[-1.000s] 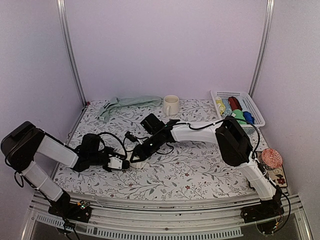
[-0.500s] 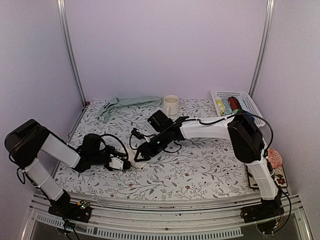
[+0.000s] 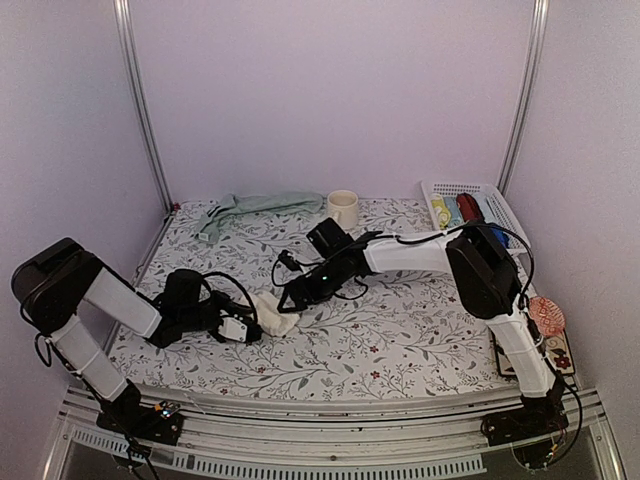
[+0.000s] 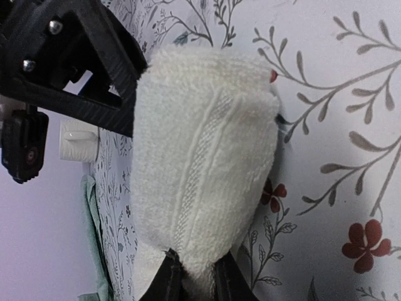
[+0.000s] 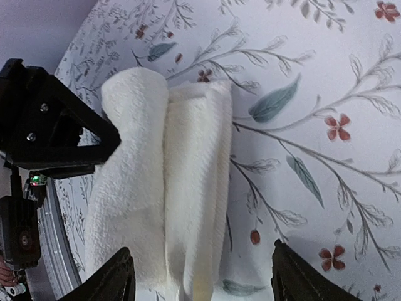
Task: Roll the towels
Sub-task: Roll the towel at the center of the board, then pick up the towel from the center of the board.
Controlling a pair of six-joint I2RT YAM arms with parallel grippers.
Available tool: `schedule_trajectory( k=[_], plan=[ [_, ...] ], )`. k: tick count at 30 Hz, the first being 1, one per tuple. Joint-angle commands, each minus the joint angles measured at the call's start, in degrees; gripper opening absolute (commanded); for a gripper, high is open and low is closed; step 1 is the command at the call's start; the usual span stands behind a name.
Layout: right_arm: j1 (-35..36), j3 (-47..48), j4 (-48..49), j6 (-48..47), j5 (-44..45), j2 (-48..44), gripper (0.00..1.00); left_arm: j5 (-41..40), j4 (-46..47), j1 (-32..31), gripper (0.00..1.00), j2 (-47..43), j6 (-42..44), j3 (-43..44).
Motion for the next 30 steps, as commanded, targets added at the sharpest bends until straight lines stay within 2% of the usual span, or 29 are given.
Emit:
schedule_trajectory(
  k=[1, 5, 15, 18, 30],
  plan=[
    [0.3, 2.6, -1.1, 1.7, -5.5, 3.6, 0.76, -1.1, -0.6, -0.9, 0.15, 1.2, 1.2, -0.7],
    [0.3, 3.6, -0.4, 3.3, -11.5, 5.0, 0.76, -0.9, -3.2, -0.9, 0.15, 1.0, 1.5, 0.2],
    [0.2, -1.3, 11.5, 11.3, -22.0, 4.2, 0.78, -1.4, -6.4, -1.5, 0.14, 1.3, 4.0, 1.8],
    [0.1, -1.1, 12.1, 12.3, -22.8, 4.6, 0.79, -1.6, -7.6, -1.7, 0.13, 1.7, 4.4, 2.4],
    [0.4, 4.4, 3.9, 10.2, -18.7, 7.4, 0.77, -0.5, -24.8, -2.2, 0.13, 1.5, 3.7, 10.7]
  ],
)
